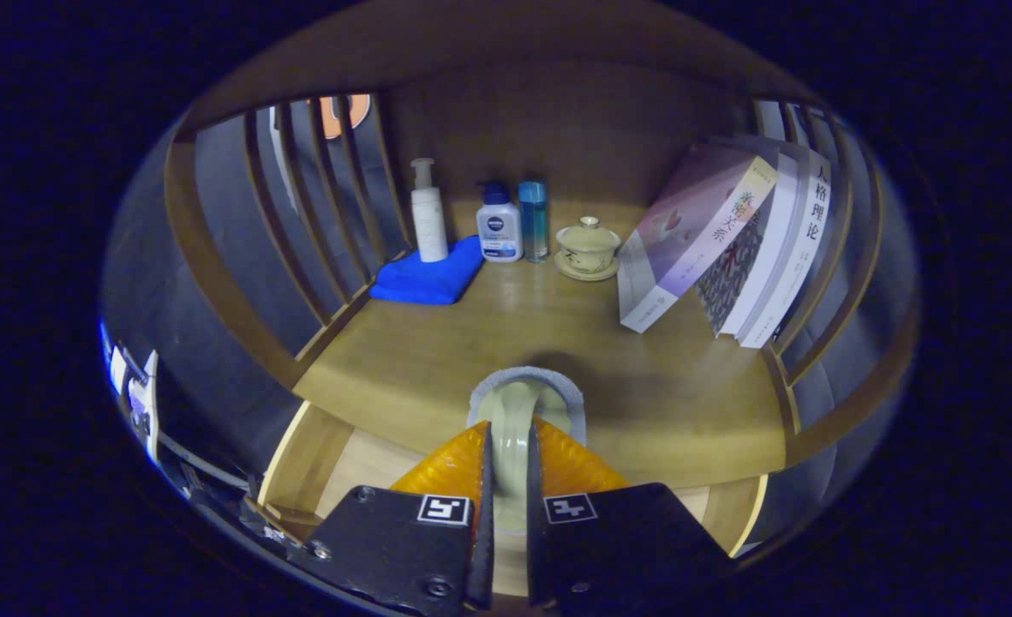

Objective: Pull open the drawer, take out the items inside it, and place them on the countertop above the cabinet.

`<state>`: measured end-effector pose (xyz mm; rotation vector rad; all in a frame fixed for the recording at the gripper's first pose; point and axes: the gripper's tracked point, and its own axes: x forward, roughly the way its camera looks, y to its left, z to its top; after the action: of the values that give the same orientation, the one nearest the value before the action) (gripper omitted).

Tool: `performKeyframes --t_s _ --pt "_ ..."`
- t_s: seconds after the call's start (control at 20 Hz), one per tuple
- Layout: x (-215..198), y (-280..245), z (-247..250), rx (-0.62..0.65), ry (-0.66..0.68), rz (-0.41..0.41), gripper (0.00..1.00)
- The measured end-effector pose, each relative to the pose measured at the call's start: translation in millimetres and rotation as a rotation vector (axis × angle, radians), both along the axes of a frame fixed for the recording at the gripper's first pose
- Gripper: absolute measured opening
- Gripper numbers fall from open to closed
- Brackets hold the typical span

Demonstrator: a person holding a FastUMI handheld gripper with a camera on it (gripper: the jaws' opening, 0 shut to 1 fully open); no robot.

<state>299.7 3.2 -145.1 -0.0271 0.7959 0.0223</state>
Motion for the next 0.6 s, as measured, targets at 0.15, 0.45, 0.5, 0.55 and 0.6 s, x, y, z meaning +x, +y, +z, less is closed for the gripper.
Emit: performKeyframes --t_s 0.15,0.45,0.5,0.55,0.6 --pt "21.7 -5.1 -0.6 -0.01 -0.007 -0.015 0.19" --pt "55.5 -5.9 -10.2 -0.025 0.015 -0.022 0.18" --pt "59.8 -5.0 -9.7 -0.026 0.004 -0.025 0.19" --pt "63.2 -4.7 -12.7 -0.026 -0.001 -0.033 0.19" --pt "65.8 -4.8 -13.5 -0.024 -0.006 -0.045 0.18"
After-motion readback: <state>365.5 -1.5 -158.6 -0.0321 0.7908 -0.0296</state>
